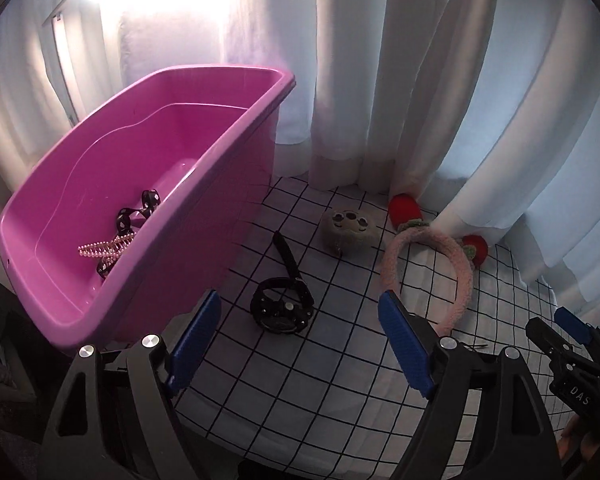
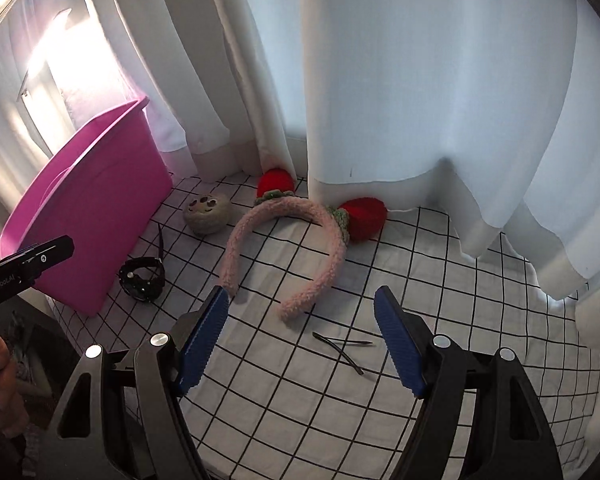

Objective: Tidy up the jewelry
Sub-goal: 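Move the left tool toward the black watch while the right tool approaches the hairpin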

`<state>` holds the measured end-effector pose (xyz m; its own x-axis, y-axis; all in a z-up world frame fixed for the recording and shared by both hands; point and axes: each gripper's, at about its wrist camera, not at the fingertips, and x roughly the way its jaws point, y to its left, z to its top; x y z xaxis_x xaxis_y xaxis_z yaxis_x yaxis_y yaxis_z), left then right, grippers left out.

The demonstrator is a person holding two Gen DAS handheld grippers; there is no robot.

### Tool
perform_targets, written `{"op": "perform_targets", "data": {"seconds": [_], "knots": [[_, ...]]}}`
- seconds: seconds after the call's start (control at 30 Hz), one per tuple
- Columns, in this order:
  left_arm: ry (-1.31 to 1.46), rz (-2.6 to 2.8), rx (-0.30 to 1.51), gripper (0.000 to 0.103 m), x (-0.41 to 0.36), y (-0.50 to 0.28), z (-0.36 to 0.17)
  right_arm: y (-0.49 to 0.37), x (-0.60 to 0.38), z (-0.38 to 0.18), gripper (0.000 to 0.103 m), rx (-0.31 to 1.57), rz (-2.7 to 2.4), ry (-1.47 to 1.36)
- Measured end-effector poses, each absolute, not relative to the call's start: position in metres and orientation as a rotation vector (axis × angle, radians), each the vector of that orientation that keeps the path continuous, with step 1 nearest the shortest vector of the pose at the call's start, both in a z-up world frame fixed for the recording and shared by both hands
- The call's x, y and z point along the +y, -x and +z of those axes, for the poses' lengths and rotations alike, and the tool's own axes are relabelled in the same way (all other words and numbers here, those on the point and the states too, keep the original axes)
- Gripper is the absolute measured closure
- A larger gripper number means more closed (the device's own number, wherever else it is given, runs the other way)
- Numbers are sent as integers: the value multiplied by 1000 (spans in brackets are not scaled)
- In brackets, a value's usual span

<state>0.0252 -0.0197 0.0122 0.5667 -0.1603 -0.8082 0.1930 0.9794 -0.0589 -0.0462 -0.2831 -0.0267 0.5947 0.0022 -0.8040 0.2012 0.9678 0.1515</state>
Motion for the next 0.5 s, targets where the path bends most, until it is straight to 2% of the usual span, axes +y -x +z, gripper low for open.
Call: {"op": "perform_targets", "data": {"seconds": [0.23,0.5], "knots": [[-53,-160,1016,24,-23,-17,-40,51,-298,-89,31,1020,-89,-189],[-77,-134,1059,24,-17,-33,-75,28,-297,-137,31,1096,-54,-131]]}}
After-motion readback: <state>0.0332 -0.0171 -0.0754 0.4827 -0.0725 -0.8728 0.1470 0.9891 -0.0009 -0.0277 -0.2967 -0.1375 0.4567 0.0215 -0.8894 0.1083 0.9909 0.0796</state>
